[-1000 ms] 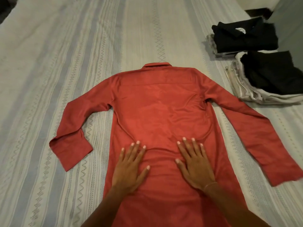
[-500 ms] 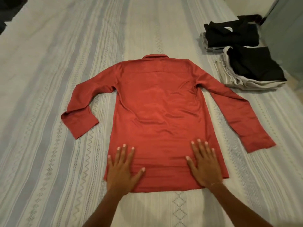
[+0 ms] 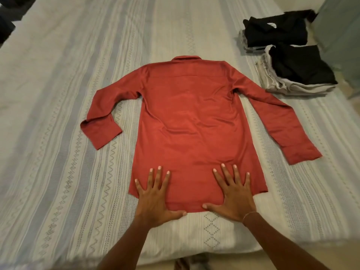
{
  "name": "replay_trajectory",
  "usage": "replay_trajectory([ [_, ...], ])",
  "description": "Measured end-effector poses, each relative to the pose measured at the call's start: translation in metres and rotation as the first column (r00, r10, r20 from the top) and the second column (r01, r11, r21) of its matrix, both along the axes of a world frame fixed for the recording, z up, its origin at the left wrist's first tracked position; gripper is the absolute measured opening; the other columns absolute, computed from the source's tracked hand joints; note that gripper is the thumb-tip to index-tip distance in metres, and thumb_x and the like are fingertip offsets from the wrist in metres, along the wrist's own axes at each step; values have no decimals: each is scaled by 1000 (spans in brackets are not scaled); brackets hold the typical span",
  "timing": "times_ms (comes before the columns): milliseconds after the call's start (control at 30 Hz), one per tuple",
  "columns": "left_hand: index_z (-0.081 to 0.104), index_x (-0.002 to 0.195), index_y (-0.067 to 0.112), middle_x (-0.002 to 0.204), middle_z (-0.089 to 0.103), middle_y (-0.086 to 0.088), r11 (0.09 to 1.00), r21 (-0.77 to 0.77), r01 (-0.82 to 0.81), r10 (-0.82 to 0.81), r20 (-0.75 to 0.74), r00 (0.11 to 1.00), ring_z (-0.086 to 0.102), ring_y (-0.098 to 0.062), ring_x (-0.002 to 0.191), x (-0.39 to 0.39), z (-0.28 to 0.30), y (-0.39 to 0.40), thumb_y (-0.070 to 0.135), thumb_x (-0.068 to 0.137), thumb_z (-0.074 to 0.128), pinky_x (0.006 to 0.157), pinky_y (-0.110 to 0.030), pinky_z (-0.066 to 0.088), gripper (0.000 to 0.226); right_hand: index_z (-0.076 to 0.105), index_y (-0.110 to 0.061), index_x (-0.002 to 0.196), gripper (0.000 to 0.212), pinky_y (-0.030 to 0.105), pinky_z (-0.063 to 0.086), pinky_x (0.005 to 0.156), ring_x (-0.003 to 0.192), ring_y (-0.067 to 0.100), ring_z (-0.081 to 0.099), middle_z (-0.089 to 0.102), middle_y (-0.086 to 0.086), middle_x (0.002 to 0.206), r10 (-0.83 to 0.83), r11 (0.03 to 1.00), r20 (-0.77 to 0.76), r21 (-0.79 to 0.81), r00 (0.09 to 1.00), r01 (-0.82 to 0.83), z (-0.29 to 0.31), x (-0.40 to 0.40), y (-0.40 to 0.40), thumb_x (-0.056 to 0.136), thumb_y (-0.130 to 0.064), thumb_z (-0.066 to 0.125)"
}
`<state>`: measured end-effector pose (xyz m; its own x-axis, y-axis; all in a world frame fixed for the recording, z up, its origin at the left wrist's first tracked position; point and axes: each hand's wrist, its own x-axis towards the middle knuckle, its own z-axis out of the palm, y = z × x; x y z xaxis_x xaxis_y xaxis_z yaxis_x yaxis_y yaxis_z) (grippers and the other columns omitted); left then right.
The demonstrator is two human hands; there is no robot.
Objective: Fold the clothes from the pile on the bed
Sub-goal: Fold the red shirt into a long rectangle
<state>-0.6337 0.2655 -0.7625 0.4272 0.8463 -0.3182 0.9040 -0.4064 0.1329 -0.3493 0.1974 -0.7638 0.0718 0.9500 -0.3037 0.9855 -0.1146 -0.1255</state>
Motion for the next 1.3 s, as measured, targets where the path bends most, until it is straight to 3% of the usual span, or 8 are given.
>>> replay_trajectory([
  [300,1,161,23,168,-14,-7,995,-99,-14,9,-50,999,-16,-34,153,6,12,3,111,46,31,109,-79,-2,147,-2,-35,160,142,75,-7,112,153,40,-13,-11,3,168,-15,990,-34,-138,999,11,9,8,-4,44,-113,25],
  [400,17,161,17,167,0,-18,995,-94,24,-31,-72,997,-2,-41,153,18,20,9,112,42,30,109,-80,5,153,-3,-35,160,142,74,-11,112,152,42,-12,-12,6,168,15,989,-18,-145,1000,-17,21,8,0,45,-113,22],
  [567,24,159,15,167,11,-17,994,15,106,-107,8,994,4,-36,154,73,50,53,110,50,26,117,-70,-1,144,57,-26,137,91,62,20,118,130,30,51,55,5,141,-28,991,-60,132,998,36,40,33,35,81,-93,28],
  [667,22,159,13,167,13,-14,987,61,146,-149,43,988,5,-32,155,124,56,92,106,59,17,119,-65,0,137,59,-20,120,60,47,45,100,109,29,59,61,6,124,-114,952,-122,272,986,143,38,73,76,95,-69,34],
  [833,18,159,10,167,16,-10,971,105,212,-224,117,968,8,-25,155,219,52,159,89,80,22,125,-51,6,112,56,-6,114,46,44,52,77,94,37,59,61,17,107,-311,871,-186,337,932,358,28,173,147,90,-45,48],
  [1033,14,159,5,166,16,-14,988,85,133,-146,183,972,13,-26,154,318,25,254,51,90,7,126,-41,11,83,44,1,134,62,53,46,95,117,43,53,51,25,131,-637,736,-172,157,752,659,28,286,212,88,-29,71],
  [1133,12,159,4,166,14,-13,996,64,57,-70,231,970,11,-26,155,350,13,296,23,102,29,126,-39,11,62,48,-4,134,65,51,48,91,113,42,55,56,22,125,-617,760,-180,115,766,639,15,315,233,87,-41,72],
  [1300,12,159,5,167,13,-13,999,16,36,-39,288,957,10,-26,155,372,3,350,15,103,42,126,-41,10,64,68,-20,100,15,39,52,67,83,31,67,71,4,88,-423,849,-345,171,838,499,24,313,263,86,-18,64],
])
